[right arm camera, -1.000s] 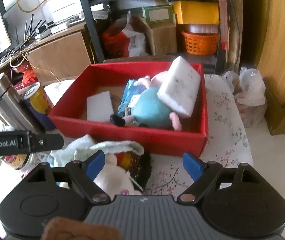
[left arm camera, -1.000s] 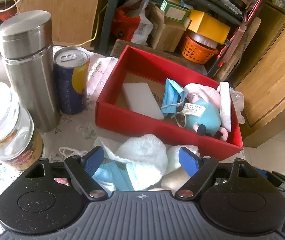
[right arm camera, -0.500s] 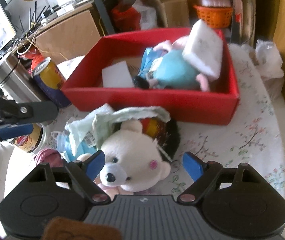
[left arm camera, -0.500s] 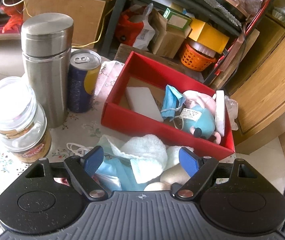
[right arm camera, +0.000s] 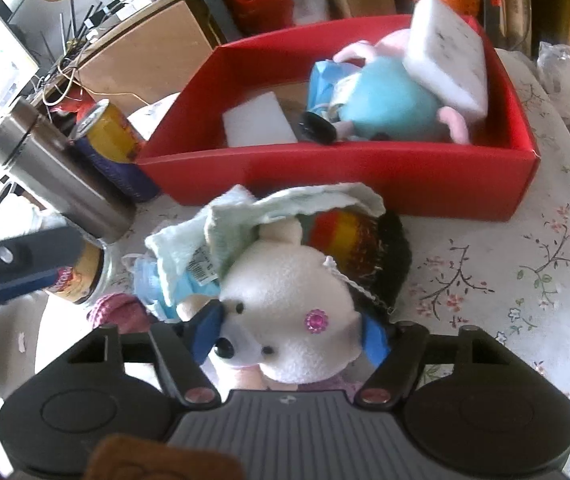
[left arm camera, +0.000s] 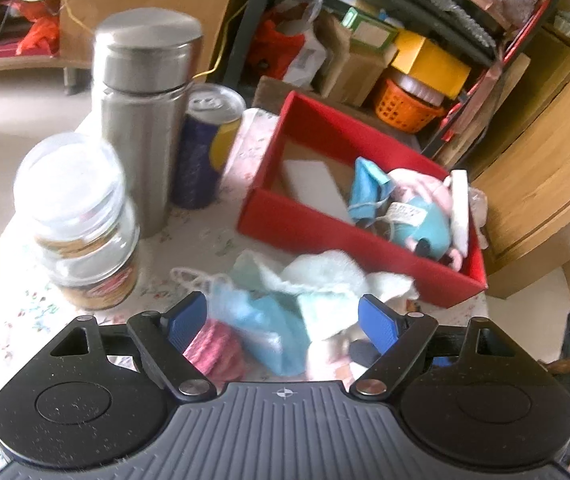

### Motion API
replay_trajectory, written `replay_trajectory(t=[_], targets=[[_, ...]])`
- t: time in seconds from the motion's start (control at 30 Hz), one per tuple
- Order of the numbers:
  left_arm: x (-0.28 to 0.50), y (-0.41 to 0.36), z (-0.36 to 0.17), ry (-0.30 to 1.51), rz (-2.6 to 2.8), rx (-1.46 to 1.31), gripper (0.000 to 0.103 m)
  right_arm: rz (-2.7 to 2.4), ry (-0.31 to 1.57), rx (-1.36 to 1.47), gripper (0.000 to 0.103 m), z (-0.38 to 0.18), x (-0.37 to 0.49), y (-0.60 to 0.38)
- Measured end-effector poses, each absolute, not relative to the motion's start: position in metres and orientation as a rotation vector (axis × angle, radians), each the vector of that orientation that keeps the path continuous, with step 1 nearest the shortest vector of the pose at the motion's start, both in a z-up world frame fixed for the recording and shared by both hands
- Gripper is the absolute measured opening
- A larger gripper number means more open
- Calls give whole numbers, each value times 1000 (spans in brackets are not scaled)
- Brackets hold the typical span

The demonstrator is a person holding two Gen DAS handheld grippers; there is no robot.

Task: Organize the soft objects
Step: 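Move the right gripper to the white teddy bear while the left gripper approaches the pink knit hat, then grasp the pink knit hat with the left gripper while the right gripper grasps the teddy bear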

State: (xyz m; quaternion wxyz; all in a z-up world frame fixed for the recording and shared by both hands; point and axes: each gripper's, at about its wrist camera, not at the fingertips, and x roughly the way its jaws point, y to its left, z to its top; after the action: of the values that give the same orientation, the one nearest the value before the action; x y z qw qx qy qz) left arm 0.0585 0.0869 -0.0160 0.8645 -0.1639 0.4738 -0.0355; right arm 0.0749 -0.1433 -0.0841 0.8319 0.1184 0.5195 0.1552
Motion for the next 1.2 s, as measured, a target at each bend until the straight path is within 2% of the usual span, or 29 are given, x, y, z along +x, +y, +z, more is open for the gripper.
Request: replay_trajectory(t=[0.27, 0.5, 0.6, 0.67, 0.87, 1.2], targets=[[60, 99, -48, 1117, 37, -285, 83, 363, 1094, 285, 38, -75, 70, -146], [67, 95, -74, 1172, 54, -278, 77, 371, 1101, 308, 38, -71, 69, -152], [71, 96, -82, 1188, 95, -275, 68, 369, 1107, 319, 38, -71, 69, -157], [71, 97, -83, 1179, 115, -269, 56, 370, 1105, 322, 38, -70, 69, -158], [70, 101, -85, 1185, 142, -258, 44, 381, 1107, 323, 38, -69, 68, -158], [59, 89, -71, 1180, 80, -276, 42, 377, 1101, 303, 38, -65, 61, -158]])
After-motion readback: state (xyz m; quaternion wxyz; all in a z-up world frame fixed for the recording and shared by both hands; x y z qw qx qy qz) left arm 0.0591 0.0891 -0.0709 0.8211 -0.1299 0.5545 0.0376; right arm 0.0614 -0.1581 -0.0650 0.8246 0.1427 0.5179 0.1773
